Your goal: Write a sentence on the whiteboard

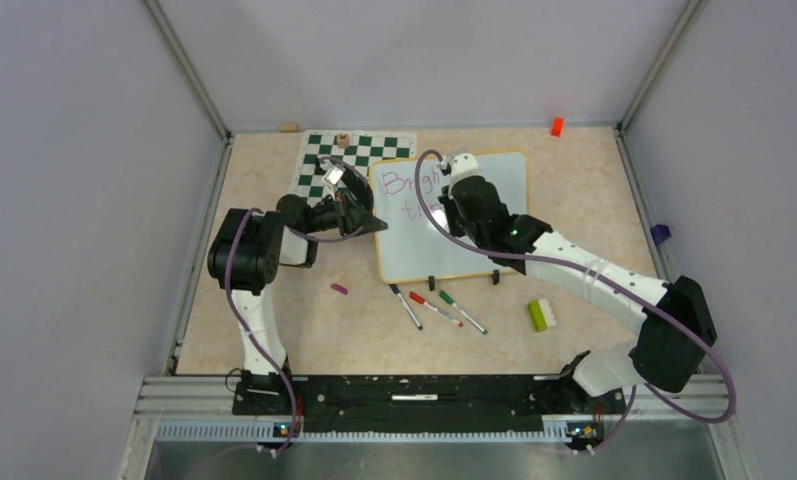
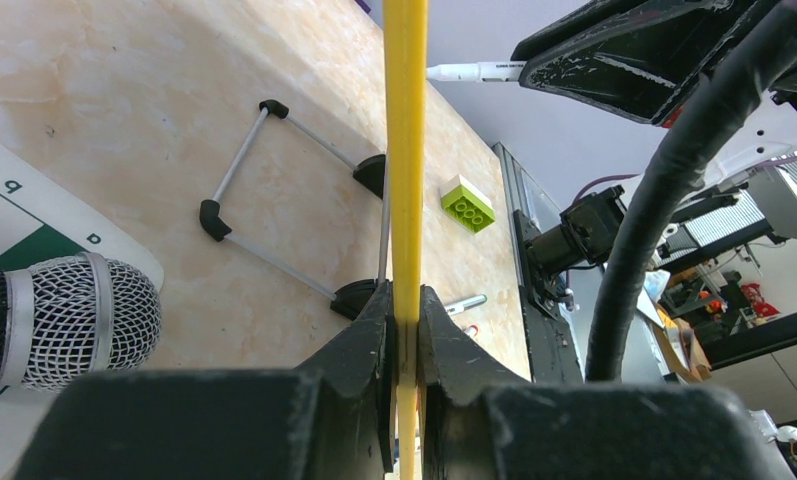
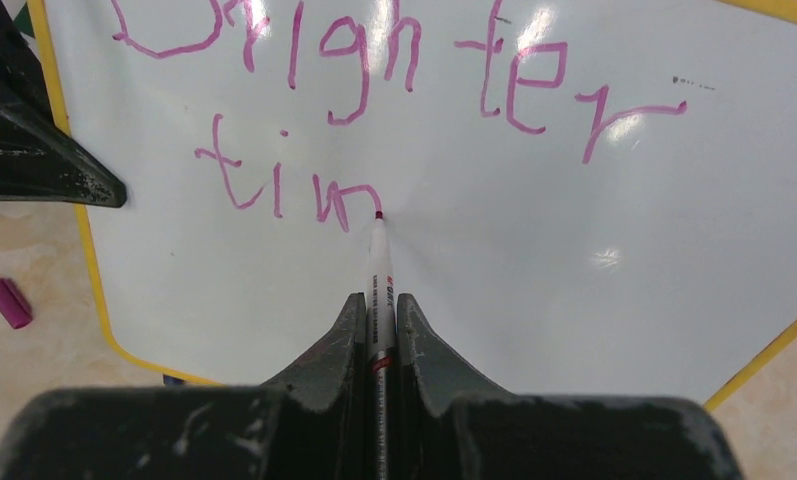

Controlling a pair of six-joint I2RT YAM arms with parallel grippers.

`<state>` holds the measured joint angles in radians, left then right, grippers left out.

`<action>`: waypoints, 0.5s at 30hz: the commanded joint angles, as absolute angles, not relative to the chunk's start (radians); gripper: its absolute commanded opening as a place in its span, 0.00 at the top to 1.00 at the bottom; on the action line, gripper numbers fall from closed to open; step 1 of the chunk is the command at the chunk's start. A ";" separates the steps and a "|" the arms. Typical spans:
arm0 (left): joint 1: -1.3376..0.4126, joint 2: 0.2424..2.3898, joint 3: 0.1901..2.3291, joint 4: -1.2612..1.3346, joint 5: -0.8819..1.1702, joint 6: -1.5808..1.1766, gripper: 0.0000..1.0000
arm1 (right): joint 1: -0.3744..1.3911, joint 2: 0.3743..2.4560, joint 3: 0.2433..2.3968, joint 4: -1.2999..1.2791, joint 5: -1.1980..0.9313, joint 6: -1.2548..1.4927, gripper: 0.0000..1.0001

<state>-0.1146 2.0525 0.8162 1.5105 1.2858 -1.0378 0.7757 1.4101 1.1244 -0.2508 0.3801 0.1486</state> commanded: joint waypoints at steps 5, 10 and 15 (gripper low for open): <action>-0.118 2.031 0.827 1.620 1.283 -1.037 1.00 | 0.758 1.375 1.062 -0.263 0.343 0.188 1.00; -0.119 2.031 0.827 1.620 1.284 -1.037 1.00 | 0.758 1.372 1.077 -0.265 0.348 0.187 1.00; -0.119 2.030 0.825 1.620 1.283 -1.037 1.00 | 0.757 1.337 1.120 -0.276 0.333 0.177 1.00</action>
<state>-0.1146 2.0525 0.8162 1.5108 1.2861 -1.0370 0.7750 1.3819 1.0748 -0.2596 0.3386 0.1795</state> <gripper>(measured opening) 0.131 0.084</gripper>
